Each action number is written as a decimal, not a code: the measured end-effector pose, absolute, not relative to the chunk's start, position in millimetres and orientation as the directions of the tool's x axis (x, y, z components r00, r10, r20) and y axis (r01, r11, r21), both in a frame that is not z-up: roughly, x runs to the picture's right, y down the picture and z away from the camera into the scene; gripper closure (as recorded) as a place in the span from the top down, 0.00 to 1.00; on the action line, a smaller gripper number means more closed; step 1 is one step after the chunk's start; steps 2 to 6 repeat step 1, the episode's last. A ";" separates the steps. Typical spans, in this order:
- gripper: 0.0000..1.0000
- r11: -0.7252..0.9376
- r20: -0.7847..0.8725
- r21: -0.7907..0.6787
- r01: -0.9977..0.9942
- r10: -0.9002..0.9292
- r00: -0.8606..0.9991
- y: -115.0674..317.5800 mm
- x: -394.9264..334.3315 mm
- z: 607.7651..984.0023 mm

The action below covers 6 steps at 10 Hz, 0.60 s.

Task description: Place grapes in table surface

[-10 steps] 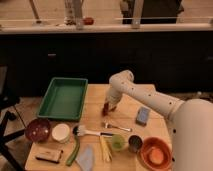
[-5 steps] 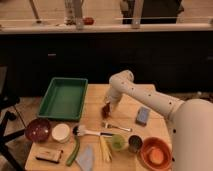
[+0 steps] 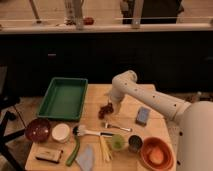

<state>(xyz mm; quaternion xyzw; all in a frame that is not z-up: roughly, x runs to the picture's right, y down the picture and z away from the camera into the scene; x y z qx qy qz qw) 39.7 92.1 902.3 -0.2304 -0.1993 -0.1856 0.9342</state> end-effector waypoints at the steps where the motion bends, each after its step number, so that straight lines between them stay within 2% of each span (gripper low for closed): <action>1: 0.80 0.836 0.460 -0.360 0.414 -0.226 0.858 90.5 42.3 904.3; 6: 0.80 0.836 0.460 -0.360 0.414 -0.226 0.858 90.5 42.3 904.3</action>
